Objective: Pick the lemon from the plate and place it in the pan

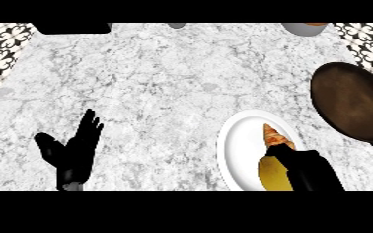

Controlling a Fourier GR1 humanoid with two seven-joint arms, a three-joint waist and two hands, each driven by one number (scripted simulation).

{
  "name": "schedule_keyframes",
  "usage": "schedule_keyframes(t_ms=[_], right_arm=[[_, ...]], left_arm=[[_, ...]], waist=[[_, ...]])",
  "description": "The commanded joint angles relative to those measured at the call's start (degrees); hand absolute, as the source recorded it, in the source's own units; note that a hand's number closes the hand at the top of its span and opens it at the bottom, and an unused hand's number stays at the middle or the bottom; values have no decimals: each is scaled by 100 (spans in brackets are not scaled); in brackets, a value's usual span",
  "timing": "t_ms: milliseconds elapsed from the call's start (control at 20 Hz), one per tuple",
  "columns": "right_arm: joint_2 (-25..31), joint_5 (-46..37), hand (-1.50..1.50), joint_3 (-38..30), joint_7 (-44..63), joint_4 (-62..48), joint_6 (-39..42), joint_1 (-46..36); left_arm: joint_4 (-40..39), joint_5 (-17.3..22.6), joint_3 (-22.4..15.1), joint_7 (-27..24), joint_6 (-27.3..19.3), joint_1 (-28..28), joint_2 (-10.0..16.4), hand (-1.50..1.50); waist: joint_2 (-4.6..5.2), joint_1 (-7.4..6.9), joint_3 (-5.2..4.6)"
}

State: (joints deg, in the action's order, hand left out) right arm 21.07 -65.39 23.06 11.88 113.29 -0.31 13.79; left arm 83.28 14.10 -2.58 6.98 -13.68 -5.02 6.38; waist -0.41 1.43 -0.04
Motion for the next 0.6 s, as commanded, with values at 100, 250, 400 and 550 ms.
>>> schedule_keyframes(t_ms=[100, 250, 400, 550], right_arm=[[3, 78, 150, -467, 179, 1588, -718, 785], [-129, 386, 150, -906, 551, 1969, -363, 731], [-229, 694, 150, -1268, 591, 1814, -27, 447], [-38, 1677, 150, -2273, 329, 1476, 162, 59]], left_arm=[[-151, -49, 13, -118, -27, 27, -81, 0], [269, -68, -16, 29, -10, -169, 17, 0], [-73, -76, 28, -48, 34, 107, -115, 0], [-265, -128, -16, -257, 114, 17, -172, 0]], waist=[[10, 12, 2], [24, -93, 3], [38, -123, 3], [44, -127, 4]])
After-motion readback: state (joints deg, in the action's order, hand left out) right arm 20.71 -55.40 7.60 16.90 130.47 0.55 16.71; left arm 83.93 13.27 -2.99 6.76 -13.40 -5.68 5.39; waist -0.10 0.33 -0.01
